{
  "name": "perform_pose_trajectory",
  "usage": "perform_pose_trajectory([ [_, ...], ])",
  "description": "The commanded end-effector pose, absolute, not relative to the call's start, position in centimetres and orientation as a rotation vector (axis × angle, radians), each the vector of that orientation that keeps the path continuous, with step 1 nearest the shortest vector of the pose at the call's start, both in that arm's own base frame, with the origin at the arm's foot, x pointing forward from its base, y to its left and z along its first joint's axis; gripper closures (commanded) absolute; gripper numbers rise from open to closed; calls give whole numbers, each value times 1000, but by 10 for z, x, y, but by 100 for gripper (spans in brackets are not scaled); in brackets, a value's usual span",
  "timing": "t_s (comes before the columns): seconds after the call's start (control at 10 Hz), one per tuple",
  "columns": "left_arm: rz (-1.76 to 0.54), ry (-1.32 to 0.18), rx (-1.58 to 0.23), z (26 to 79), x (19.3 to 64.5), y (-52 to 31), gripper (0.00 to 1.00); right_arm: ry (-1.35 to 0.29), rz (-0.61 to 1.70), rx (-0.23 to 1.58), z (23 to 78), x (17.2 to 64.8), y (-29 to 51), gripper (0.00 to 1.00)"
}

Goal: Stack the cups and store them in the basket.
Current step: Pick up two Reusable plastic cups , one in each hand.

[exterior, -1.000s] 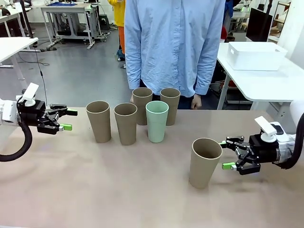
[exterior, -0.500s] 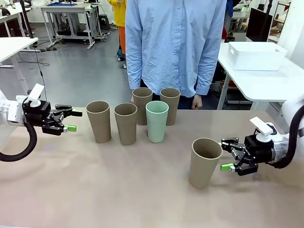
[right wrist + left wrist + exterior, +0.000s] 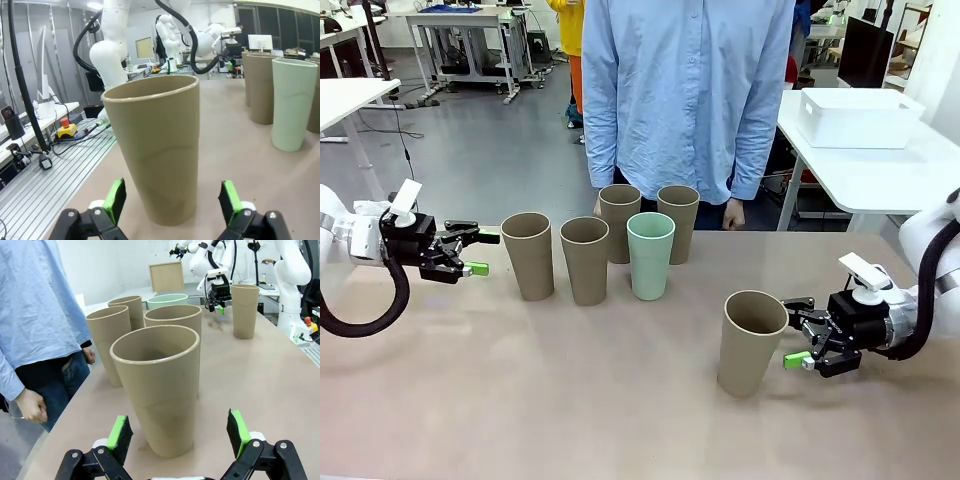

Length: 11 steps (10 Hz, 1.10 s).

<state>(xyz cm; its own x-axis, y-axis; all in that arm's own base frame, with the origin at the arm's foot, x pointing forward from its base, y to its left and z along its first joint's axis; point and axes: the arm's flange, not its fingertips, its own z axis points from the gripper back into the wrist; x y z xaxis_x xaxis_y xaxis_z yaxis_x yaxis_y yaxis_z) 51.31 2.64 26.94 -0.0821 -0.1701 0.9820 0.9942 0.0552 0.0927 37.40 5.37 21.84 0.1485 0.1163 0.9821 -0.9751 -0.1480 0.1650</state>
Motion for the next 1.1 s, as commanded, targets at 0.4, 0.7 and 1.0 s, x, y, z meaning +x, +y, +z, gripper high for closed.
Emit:
perform_pose_trajectory([
  [0.4,-1290,-1207,-1021,256,531,12,0,-924,1243,1382,221,374,63,0],
  [0.7,-1293,-1184,-1059,254,536,2,0,-912,1224,1375,221,371,64,0],
  [1.0,-1292,-1172,-1065,249,542,-9,0,-909,1217,1381,220,370,66,0],
])
